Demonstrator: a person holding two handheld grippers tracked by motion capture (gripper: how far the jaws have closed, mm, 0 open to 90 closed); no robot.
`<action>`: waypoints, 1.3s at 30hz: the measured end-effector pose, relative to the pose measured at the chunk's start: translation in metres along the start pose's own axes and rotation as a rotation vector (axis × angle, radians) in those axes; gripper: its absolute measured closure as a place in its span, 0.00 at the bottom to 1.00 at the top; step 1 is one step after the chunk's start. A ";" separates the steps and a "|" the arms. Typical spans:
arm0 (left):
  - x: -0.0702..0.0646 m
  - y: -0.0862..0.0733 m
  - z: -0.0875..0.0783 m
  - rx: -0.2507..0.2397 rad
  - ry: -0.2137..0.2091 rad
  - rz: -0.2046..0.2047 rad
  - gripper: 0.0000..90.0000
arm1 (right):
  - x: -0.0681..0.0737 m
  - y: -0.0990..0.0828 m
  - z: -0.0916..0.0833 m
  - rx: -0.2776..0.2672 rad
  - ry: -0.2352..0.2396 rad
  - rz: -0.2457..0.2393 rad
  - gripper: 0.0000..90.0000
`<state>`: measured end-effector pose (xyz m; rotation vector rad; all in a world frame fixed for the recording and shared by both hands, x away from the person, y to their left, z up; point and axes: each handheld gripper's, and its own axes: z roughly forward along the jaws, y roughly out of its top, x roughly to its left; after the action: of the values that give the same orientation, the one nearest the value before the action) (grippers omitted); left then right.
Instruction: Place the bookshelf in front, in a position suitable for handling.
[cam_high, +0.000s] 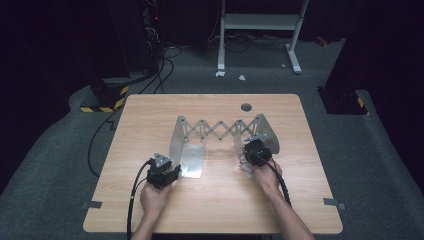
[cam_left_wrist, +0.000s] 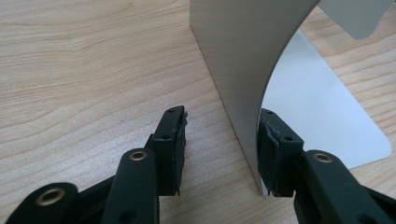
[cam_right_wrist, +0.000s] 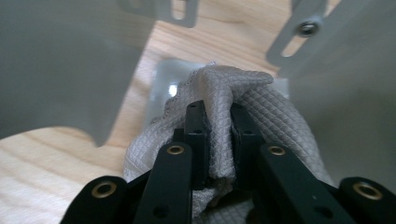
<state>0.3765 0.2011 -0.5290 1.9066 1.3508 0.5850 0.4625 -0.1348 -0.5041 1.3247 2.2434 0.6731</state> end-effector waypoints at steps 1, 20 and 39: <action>0.000 0.000 0.000 0.000 0.000 0.000 0.62 | -0.001 0.001 -0.001 0.002 -0.018 -0.007 0.90; 0.000 0.000 0.000 -0.001 0.001 -0.002 0.63 | -0.019 0.033 -0.074 -0.190 -0.191 -0.045 0.91; 0.000 0.000 0.000 0.000 -0.001 -0.002 0.63 | -0.012 0.001 0.000 -0.047 -0.146 -0.015 0.91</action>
<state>0.3766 0.2013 -0.5290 1.9048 1.3523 0.5825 0.4681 -0.1453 -0.5017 1.2903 2.1071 0.6005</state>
